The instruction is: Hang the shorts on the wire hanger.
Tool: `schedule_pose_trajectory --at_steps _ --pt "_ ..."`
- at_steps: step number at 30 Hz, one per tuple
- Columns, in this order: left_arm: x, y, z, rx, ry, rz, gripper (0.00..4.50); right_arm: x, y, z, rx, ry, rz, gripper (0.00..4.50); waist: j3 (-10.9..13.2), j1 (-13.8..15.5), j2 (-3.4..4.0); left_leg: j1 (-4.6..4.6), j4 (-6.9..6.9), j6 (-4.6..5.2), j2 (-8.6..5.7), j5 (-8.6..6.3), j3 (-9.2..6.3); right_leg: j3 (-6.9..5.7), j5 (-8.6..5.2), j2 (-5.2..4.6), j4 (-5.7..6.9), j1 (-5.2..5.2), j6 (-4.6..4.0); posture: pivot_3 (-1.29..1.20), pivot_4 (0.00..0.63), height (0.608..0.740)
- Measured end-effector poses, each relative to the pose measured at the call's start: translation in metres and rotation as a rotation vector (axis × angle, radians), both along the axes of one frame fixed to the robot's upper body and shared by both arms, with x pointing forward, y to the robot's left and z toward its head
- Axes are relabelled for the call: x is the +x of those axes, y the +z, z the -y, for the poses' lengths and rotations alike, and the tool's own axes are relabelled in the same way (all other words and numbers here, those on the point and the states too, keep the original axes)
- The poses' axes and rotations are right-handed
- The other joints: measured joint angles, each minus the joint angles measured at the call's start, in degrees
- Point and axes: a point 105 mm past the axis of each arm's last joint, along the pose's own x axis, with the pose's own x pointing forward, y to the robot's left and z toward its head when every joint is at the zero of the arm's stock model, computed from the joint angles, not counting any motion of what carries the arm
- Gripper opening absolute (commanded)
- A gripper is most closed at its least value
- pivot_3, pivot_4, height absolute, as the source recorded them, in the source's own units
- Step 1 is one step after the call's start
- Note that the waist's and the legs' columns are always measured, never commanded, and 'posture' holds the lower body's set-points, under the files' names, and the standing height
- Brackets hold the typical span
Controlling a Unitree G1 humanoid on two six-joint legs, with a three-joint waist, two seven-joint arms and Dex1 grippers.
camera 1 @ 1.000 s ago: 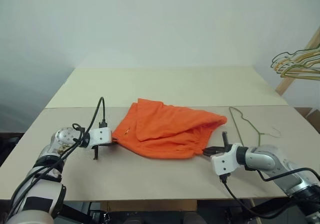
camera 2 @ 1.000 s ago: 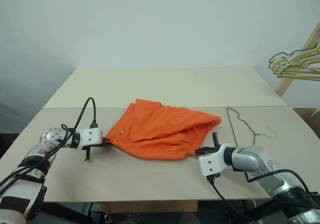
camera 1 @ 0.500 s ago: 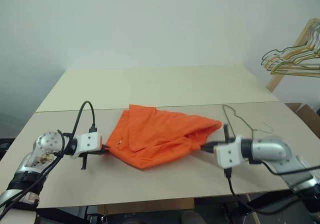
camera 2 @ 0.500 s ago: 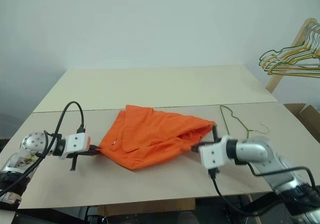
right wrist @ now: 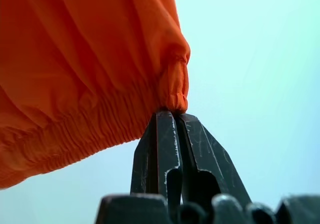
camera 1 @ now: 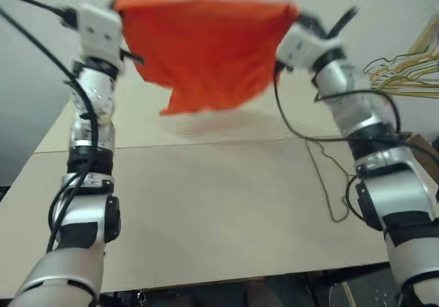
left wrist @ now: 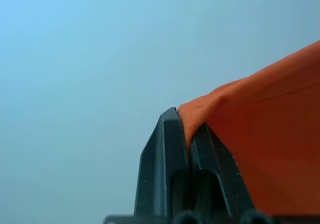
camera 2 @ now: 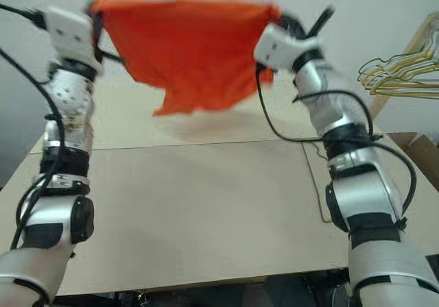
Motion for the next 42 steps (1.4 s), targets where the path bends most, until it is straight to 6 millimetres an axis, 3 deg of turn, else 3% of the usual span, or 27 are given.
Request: schedule_pose_trajectory --at_steps 2,4,6,9,13,15,16,18,22,27,29,34,38,42 --pt "-0.017 0.004 -0.002 0.073 -0.031 0.034 0.04 -0.013 0.007 0.002 0.028 0.062 0.054 0.00 -0.02 -0.96 0.03 0.06 -0.08 0.02 -0.10 -0.01 -0.37 0.00 0.00 0.00 -0.04 0.19 0.01 -0.09 0.000 0.740" --pt "-0.028 -0.011 -0.003 0.142 -0.062 -0.002 0.04 -0.016 -0.008 0.004 0.017 0.107 0.015 0.00 -0.02 -1.62 0.03 0.11 0.04 0.04 -0.22 -0.02 -0.72 0.00 0.00 0.01 -0.12 0.51 0.02 -0.08 0.000 0.740" --pt "-0.030 -0.041 -0.007 0.182 -0.086 -0.100 0.04 -0.014 -0.046 0.004 -0.029 0.147 -0.107 0.00 -0.02 -1.99 0.05 0.55 0.17 0.07 -0.27 -0.03 -1.02 0.00 -0.04 0.09 -0.66 1.39 0.08 -0.08 0.000 0.740" --pt "-0.037 -0.091 -0.013 0.274 -0.123 -0.302 0.04 -0.018 -0.133 0.001 -0.218 0.190 -0.386 0.00 0.06 -1.96 0.08 0.85 0.39 0.31 -0.39 0.15 -1.01 0.10 -0.21 0.03 -1.36 2.22 0.38 -0.08 0.000 0.740" --pt "-0.070 -0.160 -0.014 0.521 -0.198 -0.606 0.04 -0.060 -0.248 -0.003 -0.500 0.296 -0.729 0.00 0.07 -1.73 0.14 1.42 0.11 0.63 -0.37 0.11 -0.99 0.26 -0.20 -0.01 -1.16 2.38 0.39 -0.08 0.000 0.740" --pt "-0.089 -0.193 -0.012 0.602 -0.269 -0.769 0.04 -0.082 -0.286 -0.006 -0.538 0.346 -0.840 0.00 0.13 -1.72 0.28 1.54 0.04 0.63 -0.35 0.11 -0.96 0.36 -0.21 0.00 -1.11 2.42 0.38 -0.08 0.000 0.740" --pt "-0.100 -0.208 -0.011 0.640 -0.310 -0.853 0.04 -0.088 -0.294 -0.010 -0.537 0.371 -0.861 0.00 0.14 -1.78 0.33 1.55 0.03 0.63 -0.34 0.10 -0.91 0.42 -0.22 0.02 -1.11 2.37 0.37 -0.08 0.000 0.740" --pt "-0.117 -0.229 -0.011 0.693 -0.370 -0.984 0.04 -0.094 -0.292 -0.018 -0.555 0.404 -0.845 0.00 0.15 -1.78 0.37 1.65 0.00 0.63 -0.34 0.09 -0.90 0.50 -0.21 0.06 -1.08 2.38 0.37 -0.08 0.000 0.740" --pt "-0.135 -0.248 -0.018 0.751 -0.392 -1.120 0.04 -0.097 -0.285 -0.022 -0.582 0.428 -0.836 0.00 0.15 -0.57 0.36 1.78 -0.02 0.70 -0.34 -0.01 -0.94 0.46 -0.21 0.08 -1.23 2.46 0.37 -0.07 0.000 0.740" --pt "-0.160 -0.265 -0.021 0.893 -0.401 -1.265 0.04 -0.120 -0.288 -0.008 -0.730 0.481 -0.932 0.00 0.17 1.71 0.38 1.75 0.02 0.83 -0.38 -0.25 -0.93 0.36 -0.21 -0.02 -1.41 2.33 0.37 -0.08 0.000 0.740" --pt "-0.172 -0.267 -0.017 0.891 -0.441 -1.325 0.04 -0.133 -0.292 0.002 -0.798 0.497 -0.995 0.00 0.18 2.67 0.35 1.75 0.05 0.86 -0.31 -0.40 -0.89 0.29 -0.21 -0.03 -1.45 2.34 0.37 -0.08 0.000 0.740" --pt "-0.209 -0.268 -0.003 0.943 -0.565 -1.471 0.04 -0.158 -0.293 0.005 -0.897 0.582 -1.074 0.00 0.24 3.64 0.43 1.86 0.05 0.79 -0.15 -0.44 -0.82 0.21 -0.27 0.06 -1.93 2.87 0.25 -0.07 0.000 0.740" --pt "-0.226 -0.277 -0.005 0.945 -0.589 -1.563 0.04 -0.173 -0.293 0.013 -0.953 0.625 -1.143 0.00 0.39 4.53 0.56 2.70 -0.12 0.83 -0.06 -0.49 -0.72 0.17 -0.35 0.06 -2.26 3.61 0.14 -0.07 0.000 0.740" --pt "-0.240 -0.287 -0.013 0.951 -0.599 -1.661 0.04 -0.186 -0.295 0.012 -0.981 0.687 -1.177 0.00 0.41 5.56 0.48 2.93 -0.12 0.81 0.02 -0.62 -0.73 0.10 -0.37 0.07 -2.41 3.92 0.11 -0.07 0.000 0.740"
